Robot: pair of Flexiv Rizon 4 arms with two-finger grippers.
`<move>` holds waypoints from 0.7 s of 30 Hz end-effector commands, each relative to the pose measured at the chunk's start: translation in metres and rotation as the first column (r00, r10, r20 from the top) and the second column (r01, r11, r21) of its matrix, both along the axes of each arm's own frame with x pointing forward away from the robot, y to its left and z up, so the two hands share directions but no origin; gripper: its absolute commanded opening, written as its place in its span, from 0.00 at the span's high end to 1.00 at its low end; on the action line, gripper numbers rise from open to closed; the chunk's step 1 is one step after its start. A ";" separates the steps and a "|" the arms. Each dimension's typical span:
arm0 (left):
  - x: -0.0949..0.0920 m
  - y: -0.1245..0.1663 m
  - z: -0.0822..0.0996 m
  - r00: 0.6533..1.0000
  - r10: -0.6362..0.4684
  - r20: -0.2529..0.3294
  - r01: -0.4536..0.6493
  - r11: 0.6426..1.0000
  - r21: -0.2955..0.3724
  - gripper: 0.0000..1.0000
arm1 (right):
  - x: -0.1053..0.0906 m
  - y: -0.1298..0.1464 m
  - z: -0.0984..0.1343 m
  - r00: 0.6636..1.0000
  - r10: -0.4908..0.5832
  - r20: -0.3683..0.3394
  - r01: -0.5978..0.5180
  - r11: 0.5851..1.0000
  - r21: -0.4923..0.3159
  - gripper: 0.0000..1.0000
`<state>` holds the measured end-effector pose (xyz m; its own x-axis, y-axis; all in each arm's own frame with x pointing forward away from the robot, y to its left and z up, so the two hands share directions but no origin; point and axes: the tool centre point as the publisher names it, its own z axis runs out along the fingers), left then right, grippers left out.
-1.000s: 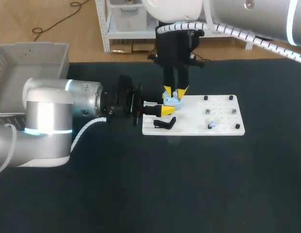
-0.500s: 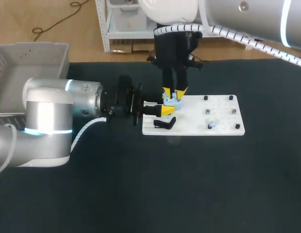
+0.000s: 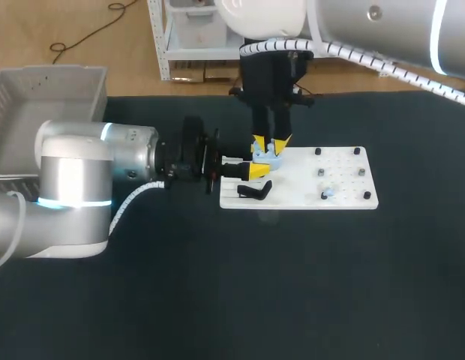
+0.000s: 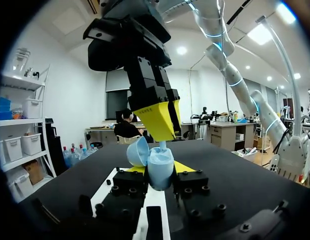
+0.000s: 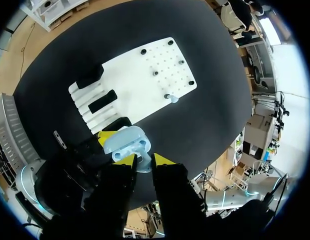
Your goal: Pick up each earbud case from the left stands, insert the matching earbuds, close the lid, and place the case in the box.
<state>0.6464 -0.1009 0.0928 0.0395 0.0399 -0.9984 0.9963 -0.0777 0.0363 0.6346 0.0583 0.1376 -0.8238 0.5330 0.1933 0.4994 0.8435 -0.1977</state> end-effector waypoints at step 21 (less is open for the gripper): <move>-0.001 -0.001 0.000 1.000 0.004 0.001 -0.004 1.000 0.001 1.00 | 0.007 -0.005 -0.009 1.000 -0.015 -0.005 0.015 1.000 -0.021 1.00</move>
<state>0.6463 -0.1011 0.0926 0.0394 0.0401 -0.9984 0.9963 -0.0777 0.0362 0.6403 0.0527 0.1299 -0.8157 0.5478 0.1862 0.5102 0.8328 -0.2148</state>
